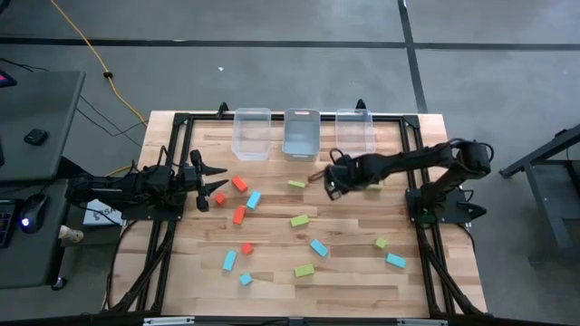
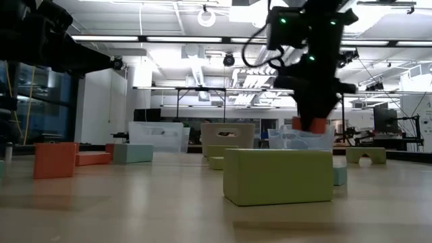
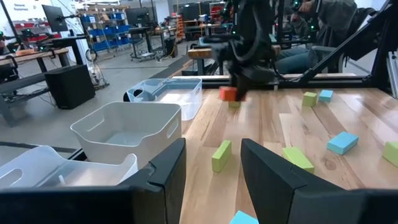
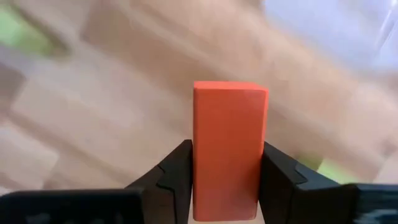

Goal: Sort & place blocks by color
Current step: Put the orange block into the right transparent bin

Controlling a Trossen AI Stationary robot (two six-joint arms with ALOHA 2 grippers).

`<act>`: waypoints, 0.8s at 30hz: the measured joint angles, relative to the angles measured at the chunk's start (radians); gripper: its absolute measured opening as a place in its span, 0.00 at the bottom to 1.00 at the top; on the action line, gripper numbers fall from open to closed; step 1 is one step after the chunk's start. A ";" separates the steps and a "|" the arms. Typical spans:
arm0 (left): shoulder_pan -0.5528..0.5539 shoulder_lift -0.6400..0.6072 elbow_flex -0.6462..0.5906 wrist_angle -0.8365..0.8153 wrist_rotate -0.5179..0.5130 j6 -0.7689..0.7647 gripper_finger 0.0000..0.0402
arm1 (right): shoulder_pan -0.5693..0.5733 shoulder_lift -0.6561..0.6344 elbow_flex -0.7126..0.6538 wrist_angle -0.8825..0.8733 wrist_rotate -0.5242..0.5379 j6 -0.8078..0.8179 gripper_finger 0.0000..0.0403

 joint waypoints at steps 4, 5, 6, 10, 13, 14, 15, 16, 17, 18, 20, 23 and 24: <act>0.000 0.000 0.000 0.000 0.000 -0.001 0.33 | -0.075 0.000 0.071 -0.003 0.074 -0.163 0.29; 0.000 0.000 0.000 0.000 0.000 -0.001 0.33 | -0.095 0.000 0.087 -0.004 0.088 -0.204 0.29; 0.000 0.000 0.000 0.000 0.000 -0.001 0.33 | -0.115 0.000 0.104 -0.006 0.099 -0.242 0.29; 0.000 0.000 0.000 0.000 0.000 0.023 0.33 | -0.201 0.000 0.163 -0.015 0.140 -0.376 0.29; 0.000 0.000 0.000 0.000 0.000 0.046 0.33 | -0.273 -0.001 0.198 -0.015 0.155 -0.455 0.29; 0.000 0.000 0.000 0.000 0.000 0.046 0.33 | -0.299 -0.001 0.206 -0.015 0.158 -0.474 0.29; 0.000 0.000 0.000 0.001 0.000 0.044 0.33 | -0.327 -0.001 0.211 -0.015 0.159 -0.485 0.29; 0.000 0.000 0.000 0.001 0.000 0.044 0.33 | -0.358 -0.002 0.212 -0.015 0.159 -0.501 0.29; 0.000 0.000 0.000 0.001 0.000 0.044 0.33 | -0.390 -0.002 0.212 -0.015 0.159 -0.518 0.29; 0.000 0.000 0.000 0.001 0.000 0.044 0.33 | -0.420 -0.002 0.212 -0.018 0.157 -0.536 0.29; 0.000 0.000 0.000 0.002 0.000 0.044 0.33 | -0.483 -0.001 0.212 -0.021 0.137 -0.563 0.29; 0.000 0.000 0.000 0.002 0.000 0.027 0.33 | -0.564 0.002 0.212 -0.003 0.065 -0.609 0.29; 0.000 0.000 0.000 0.002 0.000 0.017 0.33 | -0.585 0.003 0.212 0.013 0.041 -0.622 0.29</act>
